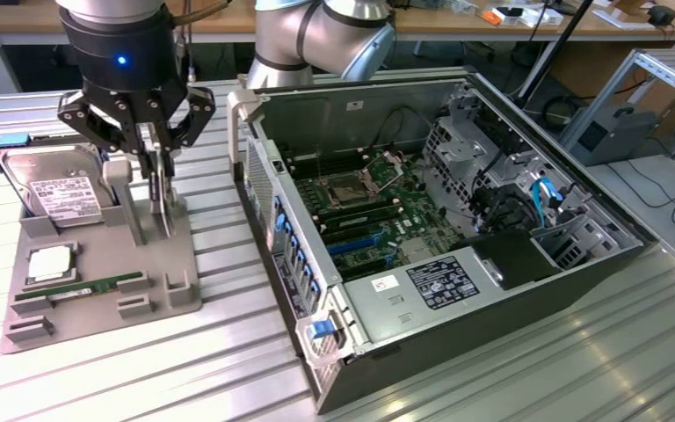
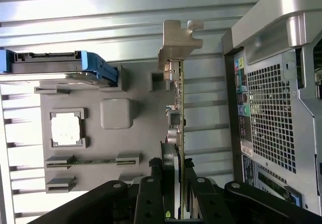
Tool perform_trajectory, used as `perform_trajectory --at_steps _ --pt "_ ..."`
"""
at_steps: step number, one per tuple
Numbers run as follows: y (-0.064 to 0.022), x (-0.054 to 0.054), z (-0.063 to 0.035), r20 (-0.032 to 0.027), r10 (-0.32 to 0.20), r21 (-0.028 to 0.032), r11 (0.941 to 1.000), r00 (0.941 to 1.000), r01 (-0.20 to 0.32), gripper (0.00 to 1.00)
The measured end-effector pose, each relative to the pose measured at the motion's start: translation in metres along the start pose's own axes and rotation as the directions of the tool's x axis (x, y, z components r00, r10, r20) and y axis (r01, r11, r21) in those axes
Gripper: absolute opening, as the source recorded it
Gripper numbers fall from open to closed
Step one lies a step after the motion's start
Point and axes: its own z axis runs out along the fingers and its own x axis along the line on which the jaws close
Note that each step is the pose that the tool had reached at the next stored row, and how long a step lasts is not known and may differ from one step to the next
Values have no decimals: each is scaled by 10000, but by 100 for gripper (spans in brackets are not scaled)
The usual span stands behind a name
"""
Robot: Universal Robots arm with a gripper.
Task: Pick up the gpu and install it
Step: 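Pick up the gpu and move the gpu toward the slot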
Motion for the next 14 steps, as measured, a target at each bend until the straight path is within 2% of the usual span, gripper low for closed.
perform_trajectory --at_steps 14 --pt "8 -5 -209 0 1 0 10000 10000 -1 27"
